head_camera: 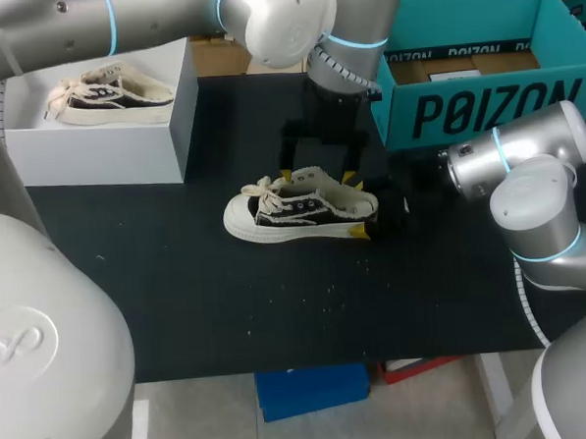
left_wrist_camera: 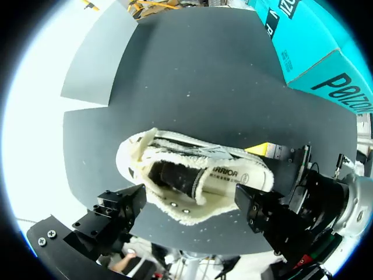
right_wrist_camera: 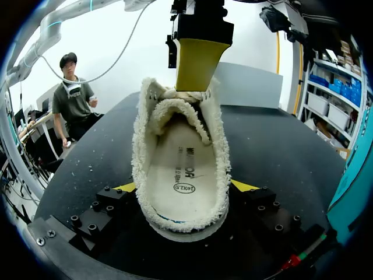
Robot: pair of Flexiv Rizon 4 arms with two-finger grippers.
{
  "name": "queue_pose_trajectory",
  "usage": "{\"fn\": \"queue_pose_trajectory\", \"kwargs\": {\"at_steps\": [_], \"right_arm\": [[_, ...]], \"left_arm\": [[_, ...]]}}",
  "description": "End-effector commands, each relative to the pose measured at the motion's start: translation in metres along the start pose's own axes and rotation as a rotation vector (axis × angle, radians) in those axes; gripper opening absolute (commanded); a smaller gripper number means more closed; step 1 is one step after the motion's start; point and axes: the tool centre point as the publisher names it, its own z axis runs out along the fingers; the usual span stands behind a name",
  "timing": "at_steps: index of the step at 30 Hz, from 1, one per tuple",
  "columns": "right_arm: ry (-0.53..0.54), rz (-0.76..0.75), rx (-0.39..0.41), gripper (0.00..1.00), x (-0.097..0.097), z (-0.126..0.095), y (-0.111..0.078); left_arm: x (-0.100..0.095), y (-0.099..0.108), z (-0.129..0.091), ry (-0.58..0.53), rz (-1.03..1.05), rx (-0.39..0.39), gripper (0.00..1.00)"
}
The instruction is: Take the shoe out of the shoebox, open the shoe tongue, remove and reinsert the insole, then place the shoe into the shoebox
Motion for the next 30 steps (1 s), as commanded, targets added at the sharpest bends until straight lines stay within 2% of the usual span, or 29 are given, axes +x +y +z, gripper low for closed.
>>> {"fn": "queue_pose_trajectory", "kwargs": {"at_steps": [1,8,17,23,24,25,26,28,30], "right_arm": [[-0.001,0.002,0.001,0.00,-0.001,0.002,0.000],[-0.001,0.002,0.001,0.00,-0.001,0.002,0.000],[-0.001,0.002,0.001,0.00,-0.001,0.002,0.000],[-0.001,0.002,0.001,0.00,-0.001,0.002,0.000],[-0.001,0.002,0.001,0.00,-0.001,0.002,0.000],[-0.001,0.002,0.001,0.00,-0.001,0.002,0.000],[-0.001,0.002,0.001,0.00,-0.001,0.002,0.000],[-0.001,0.002,0.001,0.00,-0.001,0.002,0.000],[-0.001,0.002,0.001,0.00,-0.001,0.002,0.000]], "left_arm": [[0.005,0.003,-0.001,-0.045,0.033,0.021,1.00],[0.005,0.006,0.016,-0.156,0.052,0.030,1.00],[0.000,0.002,0.038,-0.218,0.039,0.001,1.00],[-0.008,-0.001,0.041,-0.250,0.050,0.009,1.00],[-0.009,-0.001,0.040,-0.252,0.054,0.012,0.94],[-0.010,-0.001,0.039,-0.254,0.059,0.016,0.74],[-0.010,-0.001,0.039,-0.258,0.065,0.019,0.47],[-0.012,-0.002,0.038,-0.260,0.075,0.022,0.30],[-0.013,-0.002,0.038,-0.260,0.076,0.022,0.19]]}}
